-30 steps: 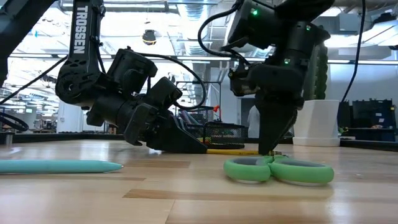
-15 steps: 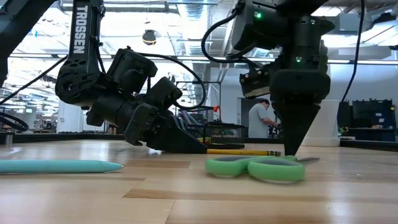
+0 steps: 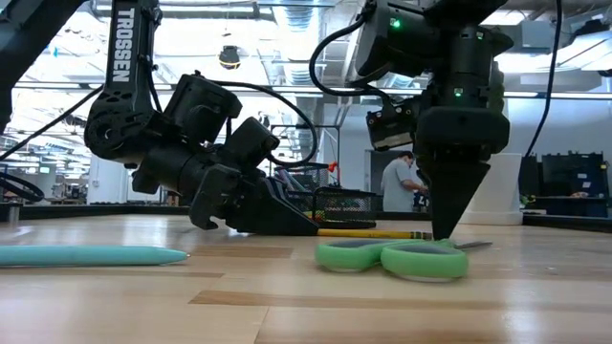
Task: Pick and place office supplies into organizer
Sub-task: Put the yellow pencil into the black desk organizer
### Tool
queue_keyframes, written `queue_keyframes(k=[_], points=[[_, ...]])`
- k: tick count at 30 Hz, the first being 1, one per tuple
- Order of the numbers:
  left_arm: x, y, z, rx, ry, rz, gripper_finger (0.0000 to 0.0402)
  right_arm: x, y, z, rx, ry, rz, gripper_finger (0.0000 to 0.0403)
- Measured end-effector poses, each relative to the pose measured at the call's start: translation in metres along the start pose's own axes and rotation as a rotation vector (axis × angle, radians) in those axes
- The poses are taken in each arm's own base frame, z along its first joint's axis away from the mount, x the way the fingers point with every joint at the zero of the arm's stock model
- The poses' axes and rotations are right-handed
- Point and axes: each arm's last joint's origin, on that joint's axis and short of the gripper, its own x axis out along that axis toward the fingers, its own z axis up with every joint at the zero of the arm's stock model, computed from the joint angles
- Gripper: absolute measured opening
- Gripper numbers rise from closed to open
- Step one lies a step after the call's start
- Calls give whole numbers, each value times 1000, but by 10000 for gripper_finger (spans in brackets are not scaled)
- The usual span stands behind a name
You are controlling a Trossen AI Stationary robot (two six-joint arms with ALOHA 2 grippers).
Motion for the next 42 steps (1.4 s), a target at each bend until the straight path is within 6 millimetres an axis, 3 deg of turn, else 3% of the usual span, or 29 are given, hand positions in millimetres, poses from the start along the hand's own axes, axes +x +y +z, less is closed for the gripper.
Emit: queue_keyframes(k=[15, 30, 34, 39, 42], points=[[0, -1, 0, -1, -1, -7, 29, 0, -1, 4, -40, -33, 10, 95], [0, -1, 0, -6, -1, -8, 29, 0, -1, 2, -34, 3, 27, 99], [0, -1, 0, -7, -1, -8, 29, 0, -3, 4, -24, -3, 28, 76], [0, -1, 0, -42, -1, -8, 29, 0, -7, 6, -9, -3, 43, 15], [0, -1, 1, -72, -17, -8, 29, 0, -6, 6, -10, -3, 47, 14]])
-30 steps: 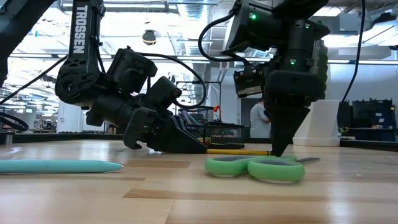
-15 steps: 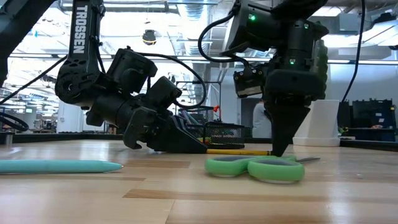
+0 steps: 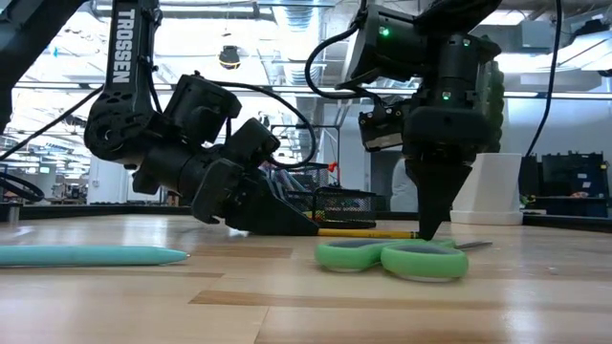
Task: Pick and place office supplies into organizer
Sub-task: Put the yellow pencil into the black desk organizer
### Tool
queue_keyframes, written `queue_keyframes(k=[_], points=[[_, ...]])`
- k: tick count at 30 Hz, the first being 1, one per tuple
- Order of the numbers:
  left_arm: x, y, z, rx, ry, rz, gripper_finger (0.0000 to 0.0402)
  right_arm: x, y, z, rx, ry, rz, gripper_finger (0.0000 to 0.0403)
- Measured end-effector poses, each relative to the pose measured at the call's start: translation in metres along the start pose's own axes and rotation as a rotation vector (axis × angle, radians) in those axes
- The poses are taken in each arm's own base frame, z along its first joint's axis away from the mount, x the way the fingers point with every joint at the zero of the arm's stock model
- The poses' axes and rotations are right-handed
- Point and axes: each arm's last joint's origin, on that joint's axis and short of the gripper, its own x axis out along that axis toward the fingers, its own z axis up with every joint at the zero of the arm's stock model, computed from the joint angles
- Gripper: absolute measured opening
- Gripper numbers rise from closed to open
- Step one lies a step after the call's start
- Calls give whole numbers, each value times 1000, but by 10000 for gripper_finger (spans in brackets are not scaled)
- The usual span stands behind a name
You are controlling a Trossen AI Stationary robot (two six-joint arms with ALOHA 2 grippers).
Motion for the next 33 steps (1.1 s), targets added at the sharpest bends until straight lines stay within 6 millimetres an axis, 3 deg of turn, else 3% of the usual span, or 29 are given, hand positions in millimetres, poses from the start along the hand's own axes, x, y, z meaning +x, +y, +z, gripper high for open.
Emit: queue_keyframes(k=[8, 21, 25, 29, 33], points=[[-5, -2, 16, 0, -45, -13, 29, -7, 8, 5, 35, -9, 23, 4], [-17, -5, 43, 5, -40, -17, 29, -48, 25, 40, 29, -133, 71, 0], [-25, -6, 60, 29, -79, -12, 29, -76, 28, 51, 78, -144, -1, 0], [-40, -5, 78, 108, -23, 64, 29, -123, 29, 60, 164, -156, -115, 0], [-63, 1, 111, 385, 178, 227, 29, -172, 34, 65, 272, -251, -208, 0]])
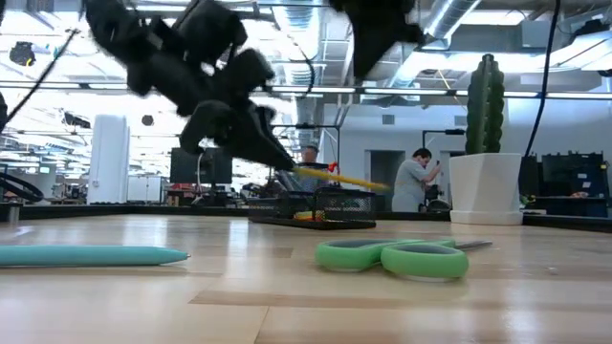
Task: Pick and place office supplies into organizer
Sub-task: Put the yellow pencil into the black desk organizer
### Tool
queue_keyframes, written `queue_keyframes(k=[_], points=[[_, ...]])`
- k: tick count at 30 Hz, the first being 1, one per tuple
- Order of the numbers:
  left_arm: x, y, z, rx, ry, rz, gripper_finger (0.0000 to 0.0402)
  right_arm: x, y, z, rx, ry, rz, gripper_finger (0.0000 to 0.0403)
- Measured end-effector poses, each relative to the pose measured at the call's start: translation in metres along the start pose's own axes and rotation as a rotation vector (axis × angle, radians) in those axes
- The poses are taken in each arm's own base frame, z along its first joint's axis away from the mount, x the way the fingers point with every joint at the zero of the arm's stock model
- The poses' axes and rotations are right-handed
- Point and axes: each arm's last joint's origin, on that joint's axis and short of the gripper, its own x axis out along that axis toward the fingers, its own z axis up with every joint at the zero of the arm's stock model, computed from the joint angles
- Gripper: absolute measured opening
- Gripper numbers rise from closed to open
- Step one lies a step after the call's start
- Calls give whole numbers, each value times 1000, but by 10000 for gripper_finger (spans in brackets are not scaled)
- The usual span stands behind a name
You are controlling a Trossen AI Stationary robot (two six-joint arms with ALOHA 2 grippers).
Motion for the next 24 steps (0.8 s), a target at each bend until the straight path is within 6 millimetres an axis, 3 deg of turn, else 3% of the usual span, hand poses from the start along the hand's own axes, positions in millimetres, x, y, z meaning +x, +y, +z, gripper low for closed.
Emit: queue_keyframes(k=[5, 11, 16, 20, 24], points=[[-27, 39, 38, 491, 269, 181, 29, -47, 5, 11, 65, -210, -42, 0], [-43, 91, 67, 758, 372, 276, 29, -69, 12, 10, 107, -343, -68, 0], [-54, 120, 60, 917, 519, 237, 29, -73, 20, -1, 137, -335, -58, 0], [-59, 126, 43, 1108, 681, 94, 29, -74, 26, -9, 159, -329, -56, 0], [-59, 125, 40, 1127, 681, 45, 29, -77, 30, -12, 165, -363, -70, 0]])
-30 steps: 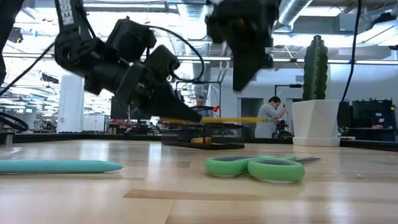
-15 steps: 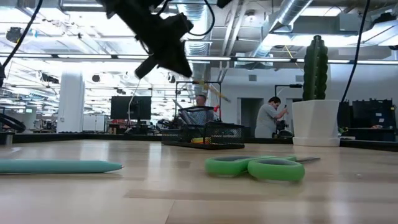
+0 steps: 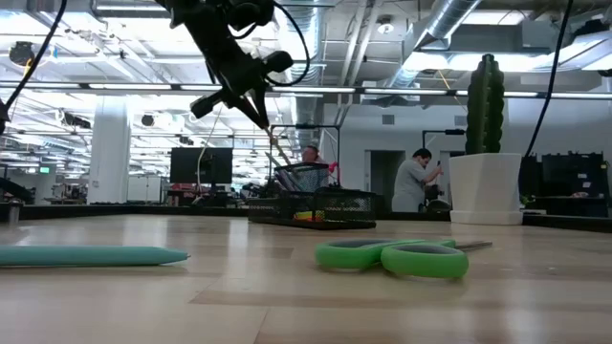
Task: Pick and place office supplies into organizer
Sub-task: Put the yellow pencil into the black desk organizer, then put the blue pen into the black desk organizer
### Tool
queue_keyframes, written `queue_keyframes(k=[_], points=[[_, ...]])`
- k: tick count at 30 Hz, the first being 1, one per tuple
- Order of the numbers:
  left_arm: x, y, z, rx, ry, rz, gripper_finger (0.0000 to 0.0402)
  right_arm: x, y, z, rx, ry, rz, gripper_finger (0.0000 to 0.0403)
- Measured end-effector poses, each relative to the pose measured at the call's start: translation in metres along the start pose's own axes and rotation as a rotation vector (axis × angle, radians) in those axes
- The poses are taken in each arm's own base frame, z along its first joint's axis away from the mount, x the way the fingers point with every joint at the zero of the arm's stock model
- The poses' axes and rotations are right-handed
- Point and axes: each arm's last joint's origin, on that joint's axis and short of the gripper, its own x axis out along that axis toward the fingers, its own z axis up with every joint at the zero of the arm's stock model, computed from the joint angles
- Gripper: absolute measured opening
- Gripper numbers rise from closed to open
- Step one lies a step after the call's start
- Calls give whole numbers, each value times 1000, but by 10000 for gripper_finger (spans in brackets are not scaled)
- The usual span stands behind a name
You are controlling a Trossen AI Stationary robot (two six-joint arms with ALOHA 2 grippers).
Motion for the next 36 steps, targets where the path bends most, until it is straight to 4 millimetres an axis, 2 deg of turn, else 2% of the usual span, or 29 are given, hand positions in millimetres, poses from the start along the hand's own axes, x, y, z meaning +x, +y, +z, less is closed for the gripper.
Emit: queue_keyframes(k=[7, 10, 13, 20, 25, 29, 36], points=[[1, 1, 4, 1, -128, 21, 29, 1, -1, 2, 5, -15, -13, 0], [6, 1, 8, -4, -228, 20, 30, 2, -1, 2, 6, -15, -14, 0], [22, 2, 16, -74, -245, 17, 35, 2, -1, 2, 3, -13, -13, 0], [65, 2, 32, -137, -70, 33, 76, -1, 1, -2, -11, -4, -9, 0], [76, 5, 39, -90, 29, 78, 109, -3, 1, -6, -33, 6, -15, 0], [67, 7, 44, -44, 24, 86, 118, -5, 1, -9, -53, 17, -23, 0], [19, 24, 31, -230, -23, 214, 112, -6, -2, -11, -76, 34, -47, 0]])
